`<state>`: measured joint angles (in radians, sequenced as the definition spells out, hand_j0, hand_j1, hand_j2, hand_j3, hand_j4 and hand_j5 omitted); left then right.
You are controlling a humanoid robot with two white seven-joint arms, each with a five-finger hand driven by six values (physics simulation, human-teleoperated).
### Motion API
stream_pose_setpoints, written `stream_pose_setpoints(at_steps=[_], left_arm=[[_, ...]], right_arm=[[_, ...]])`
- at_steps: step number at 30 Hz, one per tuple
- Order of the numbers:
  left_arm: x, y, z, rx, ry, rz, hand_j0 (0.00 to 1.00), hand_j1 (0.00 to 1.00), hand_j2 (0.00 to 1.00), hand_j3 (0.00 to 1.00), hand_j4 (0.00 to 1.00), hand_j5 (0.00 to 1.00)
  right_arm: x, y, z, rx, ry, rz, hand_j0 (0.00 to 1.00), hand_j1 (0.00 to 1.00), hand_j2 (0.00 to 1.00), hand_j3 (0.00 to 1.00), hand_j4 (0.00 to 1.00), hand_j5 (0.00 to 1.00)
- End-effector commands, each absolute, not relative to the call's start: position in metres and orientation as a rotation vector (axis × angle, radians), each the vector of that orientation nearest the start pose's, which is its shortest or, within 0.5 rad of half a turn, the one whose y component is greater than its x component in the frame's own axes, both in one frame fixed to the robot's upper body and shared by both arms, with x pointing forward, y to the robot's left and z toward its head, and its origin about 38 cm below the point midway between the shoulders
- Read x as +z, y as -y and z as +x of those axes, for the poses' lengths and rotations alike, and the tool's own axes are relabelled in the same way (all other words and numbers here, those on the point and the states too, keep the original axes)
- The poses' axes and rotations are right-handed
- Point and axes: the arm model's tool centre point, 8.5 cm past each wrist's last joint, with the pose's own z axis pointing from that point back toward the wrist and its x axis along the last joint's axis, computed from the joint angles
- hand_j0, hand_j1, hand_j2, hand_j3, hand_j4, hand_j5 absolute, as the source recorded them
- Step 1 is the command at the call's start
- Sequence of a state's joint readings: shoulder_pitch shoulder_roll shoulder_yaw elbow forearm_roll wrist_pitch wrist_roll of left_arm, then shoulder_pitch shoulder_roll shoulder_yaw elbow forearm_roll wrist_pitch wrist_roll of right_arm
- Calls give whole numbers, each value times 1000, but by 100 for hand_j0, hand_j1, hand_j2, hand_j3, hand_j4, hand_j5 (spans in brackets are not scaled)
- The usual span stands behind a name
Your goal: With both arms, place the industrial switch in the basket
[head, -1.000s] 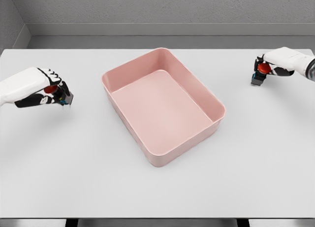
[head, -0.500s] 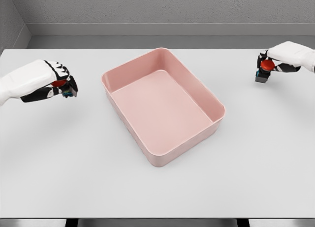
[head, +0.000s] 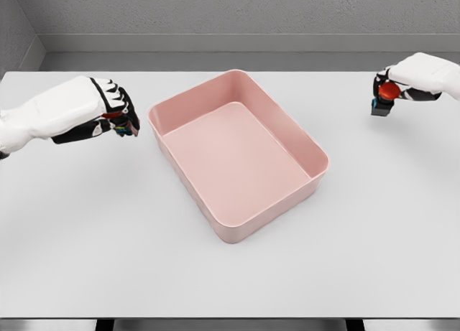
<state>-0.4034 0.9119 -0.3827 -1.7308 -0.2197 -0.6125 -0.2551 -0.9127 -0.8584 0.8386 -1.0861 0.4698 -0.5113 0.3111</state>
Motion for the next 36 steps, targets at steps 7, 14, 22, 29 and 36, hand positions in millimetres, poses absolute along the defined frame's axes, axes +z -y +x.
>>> stream_pose_setpoints(at_steps=[7, 14, 22, 29, 36], left_arm=[[279, -263, 375, 2349, -2623, -420, 44, 44, 44, 44, 44, 44], [288, -221, 379, 2253, -2612, -301, 47, 47, 47, 47, 47, 47], [296, -164, 381, 2193, -2525, -192, 57, 57, 57, 57, 57, 57], [307, -155, 382, 2149, -2515, -214, 100, 100, 100, 100, 100, 100], [320, -146, 383, 2090, -2522, -220, 100, 100, 100, 100, 100, 100]], right_arm=[[254, 365, 487, 1982, 1269, -729, 45, 45, 45, 45, 45, 45], [262, 353, 480, 2024, 1296, -732, 45, 45, 45, 45, 45, 45], [272, 338, 469, 2075, 1336, -734, 45, 45, 45, 45, 45, 45], [278, 331, 462, 2106, 1361, -732, 45, 45, 45, 45, 45, 45], [286, 317, 453, 2149, 1398, -733, 45, 45, 45, 45, 45, 45]])
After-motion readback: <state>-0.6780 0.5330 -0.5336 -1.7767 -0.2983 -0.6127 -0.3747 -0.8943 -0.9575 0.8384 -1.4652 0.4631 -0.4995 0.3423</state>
